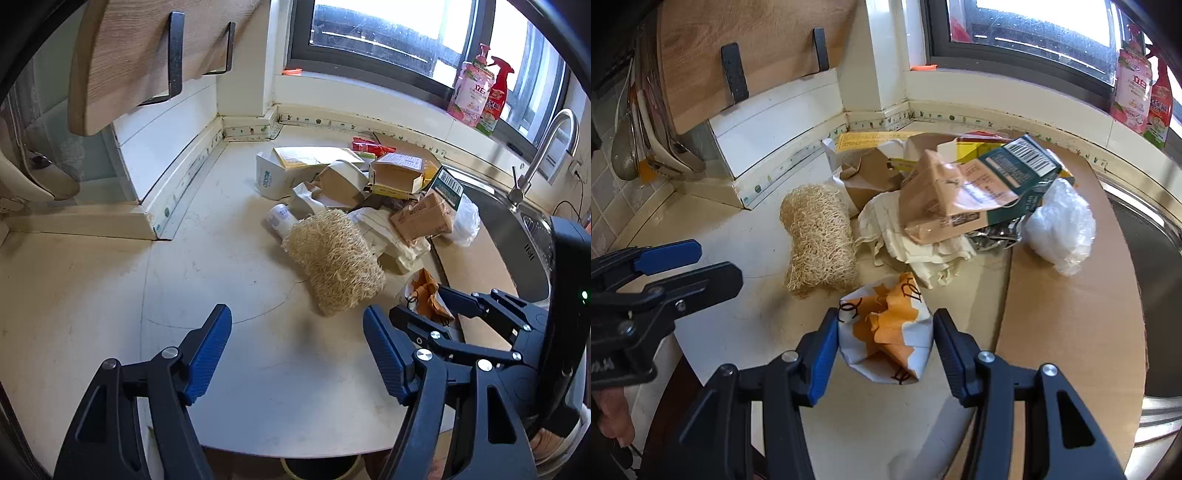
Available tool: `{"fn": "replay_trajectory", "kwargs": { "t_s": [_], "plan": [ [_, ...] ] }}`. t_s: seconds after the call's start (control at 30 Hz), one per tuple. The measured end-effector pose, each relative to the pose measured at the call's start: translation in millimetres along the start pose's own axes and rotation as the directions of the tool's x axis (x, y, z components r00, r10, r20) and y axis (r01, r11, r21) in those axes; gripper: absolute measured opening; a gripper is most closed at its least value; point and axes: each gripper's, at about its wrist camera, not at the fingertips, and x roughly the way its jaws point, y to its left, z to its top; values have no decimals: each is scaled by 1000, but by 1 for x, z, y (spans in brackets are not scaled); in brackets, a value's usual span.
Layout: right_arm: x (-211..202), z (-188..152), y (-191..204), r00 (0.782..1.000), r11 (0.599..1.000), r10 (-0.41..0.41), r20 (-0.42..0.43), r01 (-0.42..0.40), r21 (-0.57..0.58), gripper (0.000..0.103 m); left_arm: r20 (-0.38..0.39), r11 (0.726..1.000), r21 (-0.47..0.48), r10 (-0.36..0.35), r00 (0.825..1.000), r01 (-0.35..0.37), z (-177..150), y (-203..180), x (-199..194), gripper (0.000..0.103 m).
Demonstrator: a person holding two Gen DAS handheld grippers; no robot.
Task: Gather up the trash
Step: 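Grasp the orange-printed paper wrapper with the right tool while the left tool approaches the loofah, then grasp the beige loofah sponge with the left tool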
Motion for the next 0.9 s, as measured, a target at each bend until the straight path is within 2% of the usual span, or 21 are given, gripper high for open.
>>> {"fn": "replay_trajectory", "kwargs": {
  "t_s": [0.1,0.23,0.43,0.53,0.6,0.67,0.9],
  "plan": [
    [-11,1,-11,999,1000,-24,32,24,12,51,-13,1000,-21,-22,1000,22,11,-8,9,74],
    [-22,0,-29,998,998,-35,51,33,45,51,-40,1000,-20,-14,999,13,23,-24,27,74],
    [-24,-3,-47,999,996,-25,44,21,89,51,-102,998,-24,54,993,-57,33,-35,61,74],
    [-25,-7,-49,999,995,-16,42,12,96,51,-119,996,-61,60,991,-68,33,-32,72,74],
    [-26,-10,-50,999,995,-9,42,5,99,51,-122,995,-89,42,992,-53,32,-28,75,66],
    [-28,-12,-50,999,995,-5,42,1,98,51,-129,994,-109,17,991,-31,30,-25,77,37],
    [-47,-23,-45,998,993,20,55,-26,114,51,-97,991,-134,-8,995,-5,18,-16,53,32]
  ]
}}
